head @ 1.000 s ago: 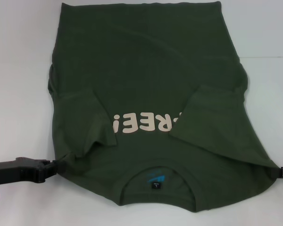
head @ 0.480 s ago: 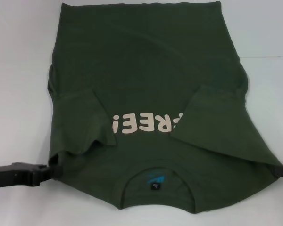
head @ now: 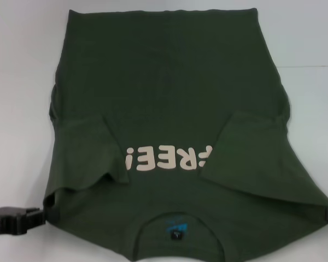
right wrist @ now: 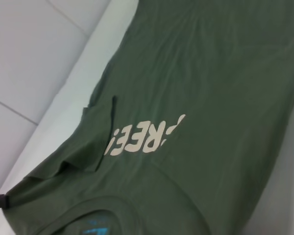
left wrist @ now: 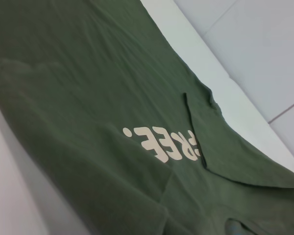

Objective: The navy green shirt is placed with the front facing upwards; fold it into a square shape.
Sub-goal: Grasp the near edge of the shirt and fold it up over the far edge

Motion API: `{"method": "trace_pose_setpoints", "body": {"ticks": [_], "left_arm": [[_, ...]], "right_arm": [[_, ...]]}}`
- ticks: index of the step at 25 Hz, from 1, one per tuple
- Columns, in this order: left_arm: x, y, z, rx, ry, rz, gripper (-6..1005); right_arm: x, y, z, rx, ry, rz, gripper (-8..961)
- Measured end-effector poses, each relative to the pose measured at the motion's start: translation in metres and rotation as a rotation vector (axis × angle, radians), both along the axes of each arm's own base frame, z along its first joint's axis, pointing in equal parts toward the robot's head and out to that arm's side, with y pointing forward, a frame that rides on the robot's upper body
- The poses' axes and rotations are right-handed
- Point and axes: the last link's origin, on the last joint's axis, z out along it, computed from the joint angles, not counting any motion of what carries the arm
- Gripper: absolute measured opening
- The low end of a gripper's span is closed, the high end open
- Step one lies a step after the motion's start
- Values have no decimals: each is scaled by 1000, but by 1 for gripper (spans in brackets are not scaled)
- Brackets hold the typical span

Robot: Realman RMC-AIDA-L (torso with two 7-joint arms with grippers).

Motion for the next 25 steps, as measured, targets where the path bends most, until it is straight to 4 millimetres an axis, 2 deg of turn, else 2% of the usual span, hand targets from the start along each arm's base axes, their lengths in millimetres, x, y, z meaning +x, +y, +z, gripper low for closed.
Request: {"method": "trace_pose_setpoints", "body": {"ticks": [11, 17, 19, 22, 25], "left_arm": [[-2, -32, 0, -58, -75, 12, 37], [-5, -44, 2, -54, -108, 29, 37], [-4, -40, 6, -28, -114, 27, 37], [1, -25, 9, -5, -111, 2, 36], [14, 10, 10, 29, -92, -43, 36]], "right_arm": [[6, -36, 0, -34, 35, 43, 84], [8, -49, 1, -39, 53, 50, 92], [7, -46, 3, -17, 56, 54, 94], [5, -31, 7, 31, 47, 62, 98], [-1, -5, 8, 80, 27, 73, 102]]}}
